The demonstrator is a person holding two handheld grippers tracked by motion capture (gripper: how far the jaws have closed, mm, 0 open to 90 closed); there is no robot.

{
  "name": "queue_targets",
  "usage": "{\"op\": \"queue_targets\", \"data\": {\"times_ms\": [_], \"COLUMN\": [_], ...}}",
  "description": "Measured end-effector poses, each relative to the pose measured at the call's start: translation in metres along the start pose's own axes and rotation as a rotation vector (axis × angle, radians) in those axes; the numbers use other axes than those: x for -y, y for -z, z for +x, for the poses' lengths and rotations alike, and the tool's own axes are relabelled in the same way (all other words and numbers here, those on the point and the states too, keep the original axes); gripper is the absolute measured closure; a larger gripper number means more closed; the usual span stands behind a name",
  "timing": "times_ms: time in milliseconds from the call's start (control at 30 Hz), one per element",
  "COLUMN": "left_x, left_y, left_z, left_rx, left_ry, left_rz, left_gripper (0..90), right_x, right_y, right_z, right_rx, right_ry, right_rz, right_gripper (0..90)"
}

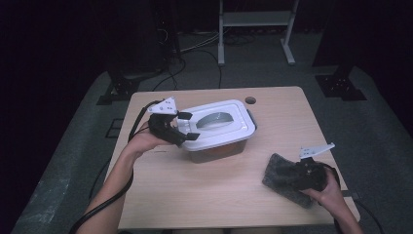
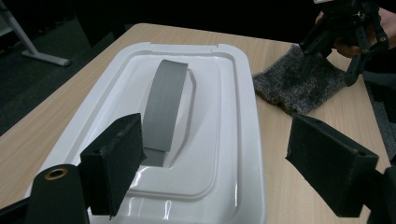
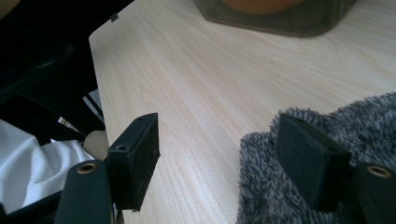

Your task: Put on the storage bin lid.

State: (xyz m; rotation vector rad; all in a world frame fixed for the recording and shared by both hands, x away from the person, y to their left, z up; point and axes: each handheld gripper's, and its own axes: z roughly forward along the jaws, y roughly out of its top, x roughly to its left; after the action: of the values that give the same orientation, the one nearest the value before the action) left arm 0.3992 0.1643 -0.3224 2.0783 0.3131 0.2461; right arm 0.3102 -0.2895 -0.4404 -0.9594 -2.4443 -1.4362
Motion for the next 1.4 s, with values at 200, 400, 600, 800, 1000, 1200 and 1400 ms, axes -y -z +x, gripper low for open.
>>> {"op": "queue_targets", "data": {"times_ms": [200,400,600,800,1000,1200,1400], "left_x": [0.006,0.010,0.016,0.021,0.026,0.032,0.038], "left_y": [0.009,0.015,0.019,0.022,0.029,0.033,0.038], "left_z": [-0.003,-0.007,-0.011,-0.012,-0.015,-0.018,-0.021], "left_rx": [-0.008,-0.020,-0.033,-0.044,-0.051,-0.057,-0.058], "left_ry": [0.018,0.015,0.026,0.036,0.037,0.046,0.057], "left_rz": [-0.012,-0.020,-0.027,-0.028,-0.033,-0.043,-0.047], "left_gripper": [17.0,15.5,11.9,10.2,10.0,9.8,9.5], "right_x": [0.000,0.000,0.000,0.000,0.001,0.001,0.002], "right_y": [0.000,-0.001,-0.001,-0.001,-0.001,0.000,0.000], "right_z": [0.000,0.000,0.000,-0.001,-0.002,-0.002,-0.003], "right_rx": [0.003,0.005,0.007,0.009,0.010,0.014,0.013], "right_ry": [-0.002,0.000,-0.004,-0.005,-0.008,-0.010,-0.012], "right_rz": [0.001,0.005,0.007,0.008,0.007,0.007,0.001], "right_gripper": [28.8,28.8,28.7,28.6,28.5,27.7,27.7]}}
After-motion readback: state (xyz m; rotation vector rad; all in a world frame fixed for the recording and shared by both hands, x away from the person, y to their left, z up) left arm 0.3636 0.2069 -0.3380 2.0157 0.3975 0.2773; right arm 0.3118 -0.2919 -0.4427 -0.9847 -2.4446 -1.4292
